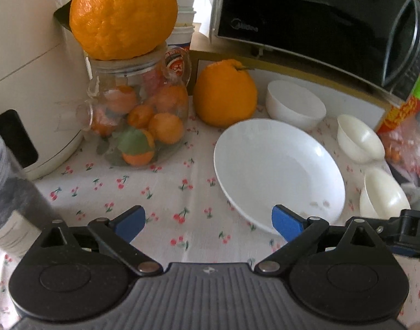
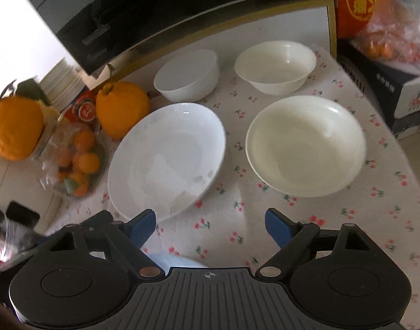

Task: Organize plates and bowls
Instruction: 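Move both tools to the plain white plate and close on its rim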

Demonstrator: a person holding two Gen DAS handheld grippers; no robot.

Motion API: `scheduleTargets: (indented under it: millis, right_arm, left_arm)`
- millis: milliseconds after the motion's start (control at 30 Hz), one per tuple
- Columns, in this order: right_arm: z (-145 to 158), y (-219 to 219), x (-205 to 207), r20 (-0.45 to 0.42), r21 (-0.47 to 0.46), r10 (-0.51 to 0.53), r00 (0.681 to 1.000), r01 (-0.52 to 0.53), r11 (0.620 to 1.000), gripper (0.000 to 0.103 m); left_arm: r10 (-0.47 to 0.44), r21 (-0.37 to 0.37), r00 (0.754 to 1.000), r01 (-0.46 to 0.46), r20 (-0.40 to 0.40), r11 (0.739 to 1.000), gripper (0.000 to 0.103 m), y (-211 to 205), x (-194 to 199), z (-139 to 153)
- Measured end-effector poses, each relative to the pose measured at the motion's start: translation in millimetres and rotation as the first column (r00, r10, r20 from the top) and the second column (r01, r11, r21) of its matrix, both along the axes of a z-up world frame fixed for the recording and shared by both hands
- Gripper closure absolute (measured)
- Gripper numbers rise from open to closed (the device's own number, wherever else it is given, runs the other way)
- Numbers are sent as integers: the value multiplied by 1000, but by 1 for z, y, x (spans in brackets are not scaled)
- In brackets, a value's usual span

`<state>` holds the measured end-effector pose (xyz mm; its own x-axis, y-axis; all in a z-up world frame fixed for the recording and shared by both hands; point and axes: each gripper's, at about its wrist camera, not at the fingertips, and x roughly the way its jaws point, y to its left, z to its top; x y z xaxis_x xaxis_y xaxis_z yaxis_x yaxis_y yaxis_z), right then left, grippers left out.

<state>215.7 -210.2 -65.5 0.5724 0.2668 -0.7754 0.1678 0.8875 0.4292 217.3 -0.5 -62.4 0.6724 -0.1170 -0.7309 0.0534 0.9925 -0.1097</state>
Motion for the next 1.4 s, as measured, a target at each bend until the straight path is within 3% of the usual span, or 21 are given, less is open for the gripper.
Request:
scheduleTargets:
  millis: [300, 400, 467, 633, 700, 967, 1067, 1267, 1400]
  right_arm:
    - [-21, 0, 26, 29, 92, -46, 998, 43, 995, 15]
    - [-23, 1, 31, 65, 98, -65, 996, 58, 993, 15]
    - [-24, 2, 34, 100, 92, -59, 993, 50, 995, 15]
    - [-25, 8, 38, 152, 70, -26, 988, 15, 997, 16]
    - [-25, 9, 39, 161, 54, -17, 987, 8, 998, 20]
    - [-29, 7, 40, 160, 17, -35, 986, 33, 999, 58]
    - [-31, 4, 40, 159, 6, -42, 986, 41, 999, 68]
    - [-34, -2, 39, 149, 7, -59, 987, 58, 998, 83]
    - [-32, -7, 37, 147, 35, -69, 987, 64, 997, 85]
  left_arm:
    - [32, -98, 998, -27, 57, 995, 13, 2, 20, -17]
    - [34, -134, 997, -25, 65, 991, 23, 4, 26, -23]
    - [34, -165, 998, -25, 52, 986, 36, 7, 29, -27]
    - [45, -236, 998, -33, 44, 971, 53, 14, 31, -31]
    - [44, -248, 998, -34, 34, 968, 57, 15, 32, -32]
    - [33, -285, 999, -26, 19, 958, 79, 17, 32, -35]
    - [33, -287, 999, -28, 15, 957, 83, 18, 32, -35]
    - [22, -272, 1000, -17, 14, 962, 87, 13, 34, -36]
    - [12, -257, 1000, -7, 18, 966, 88, 10, 34, -35]
